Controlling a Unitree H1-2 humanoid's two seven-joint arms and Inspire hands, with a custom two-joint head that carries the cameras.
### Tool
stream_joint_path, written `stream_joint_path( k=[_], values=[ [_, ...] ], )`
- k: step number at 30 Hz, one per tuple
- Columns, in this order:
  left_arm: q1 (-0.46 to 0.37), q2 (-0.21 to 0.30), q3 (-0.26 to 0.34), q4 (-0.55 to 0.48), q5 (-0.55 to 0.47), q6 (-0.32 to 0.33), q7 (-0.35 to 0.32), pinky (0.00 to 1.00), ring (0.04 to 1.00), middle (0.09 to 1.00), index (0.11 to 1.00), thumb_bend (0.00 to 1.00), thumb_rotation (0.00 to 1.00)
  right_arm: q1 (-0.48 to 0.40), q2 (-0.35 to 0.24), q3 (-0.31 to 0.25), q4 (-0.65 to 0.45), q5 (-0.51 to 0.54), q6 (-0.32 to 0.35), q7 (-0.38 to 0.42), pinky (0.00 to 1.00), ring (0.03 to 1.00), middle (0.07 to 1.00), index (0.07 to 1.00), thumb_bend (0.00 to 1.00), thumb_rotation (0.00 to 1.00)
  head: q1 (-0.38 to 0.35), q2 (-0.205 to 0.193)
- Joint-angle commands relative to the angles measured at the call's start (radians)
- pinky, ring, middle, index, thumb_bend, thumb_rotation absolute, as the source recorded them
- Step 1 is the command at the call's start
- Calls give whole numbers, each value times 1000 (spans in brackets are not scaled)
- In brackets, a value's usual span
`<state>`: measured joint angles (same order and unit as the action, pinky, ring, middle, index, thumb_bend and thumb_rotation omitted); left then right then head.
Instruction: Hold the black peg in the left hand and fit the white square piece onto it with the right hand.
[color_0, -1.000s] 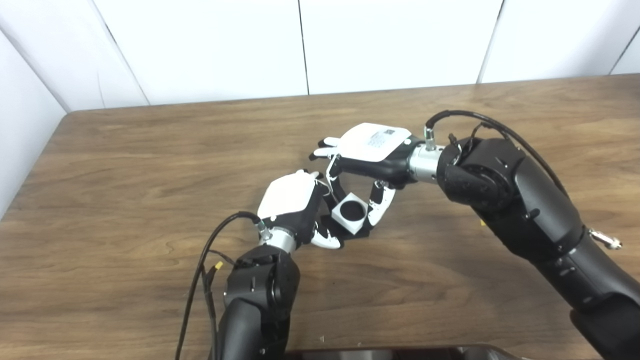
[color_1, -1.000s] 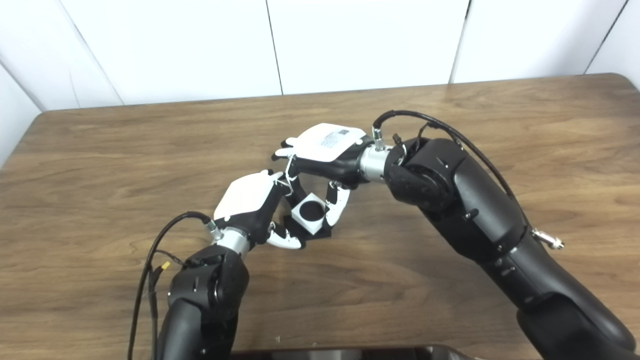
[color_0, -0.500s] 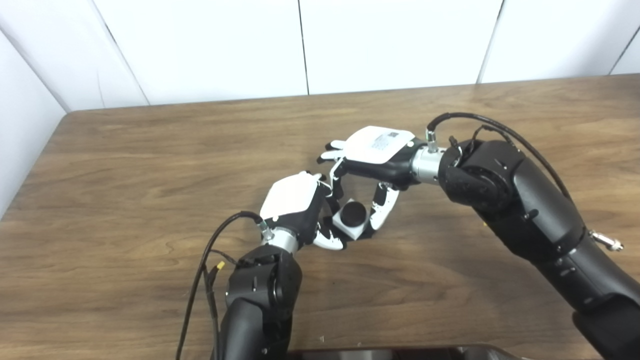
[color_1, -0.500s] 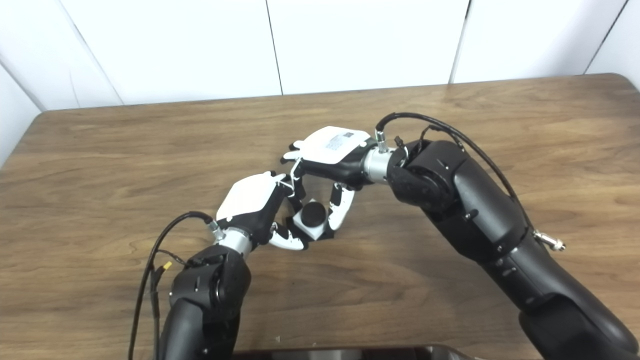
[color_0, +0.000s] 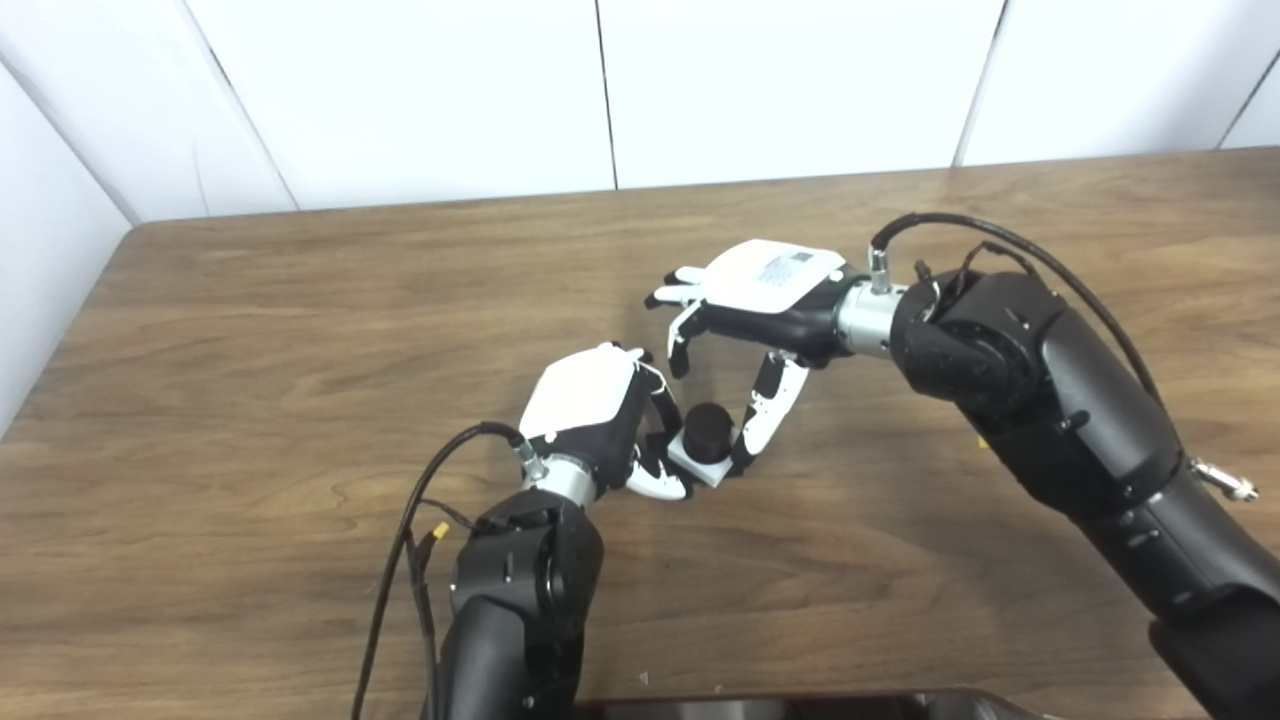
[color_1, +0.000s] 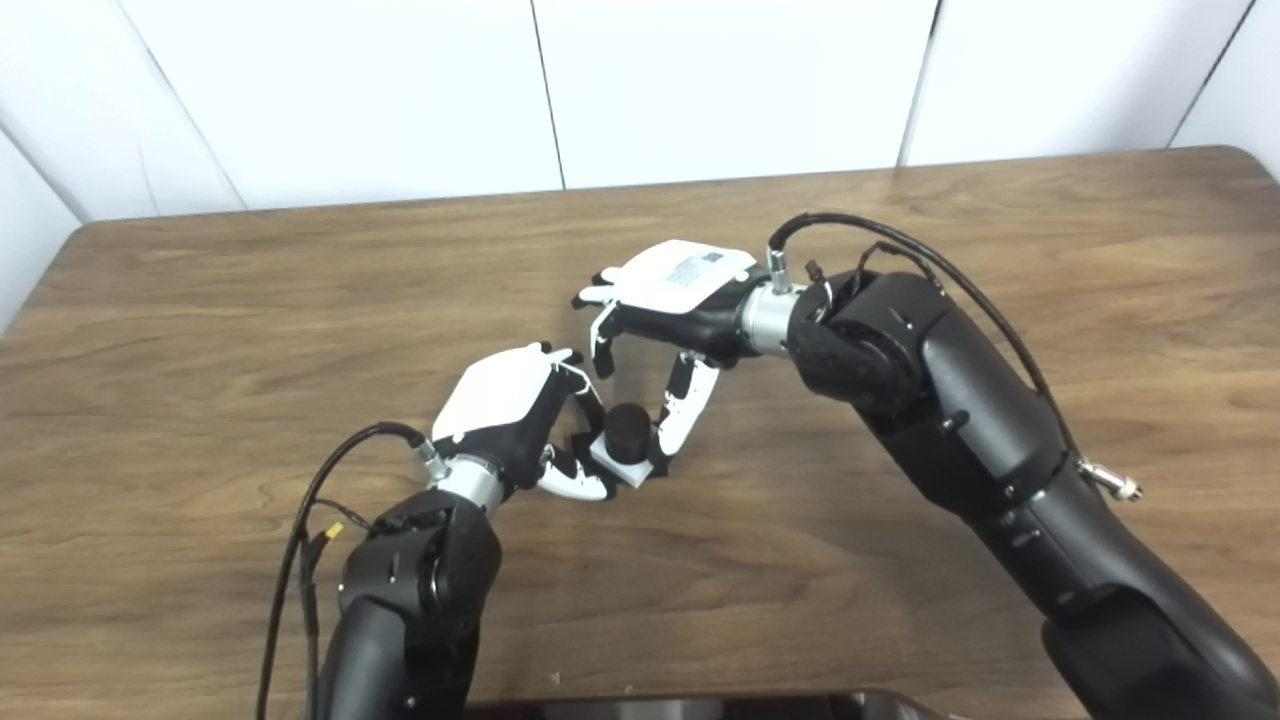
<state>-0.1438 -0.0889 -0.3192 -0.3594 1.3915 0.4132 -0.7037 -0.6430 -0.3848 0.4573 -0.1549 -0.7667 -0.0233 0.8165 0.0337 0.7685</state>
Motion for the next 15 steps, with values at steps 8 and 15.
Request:
stream_joint_path(
  k=[8, 15],
  values=[
    [-24, 3, 1, -25, 30, -10, 12, 1000, 1000, 929, 491, 525, 68, -9, -47, -78, -15, 29, 3, -50, 938, 1000, 973, 695, 1000, 406, 3, -4],
    [-25, 5, 11, -29, 32, -8, -1, 1000, 1000, 931, 543, 697, 89, -1, -75, -83, -14, 34, 5, -48, 933, 1000, 977, 698, 1000, 407, 0, -4]
  ],
)
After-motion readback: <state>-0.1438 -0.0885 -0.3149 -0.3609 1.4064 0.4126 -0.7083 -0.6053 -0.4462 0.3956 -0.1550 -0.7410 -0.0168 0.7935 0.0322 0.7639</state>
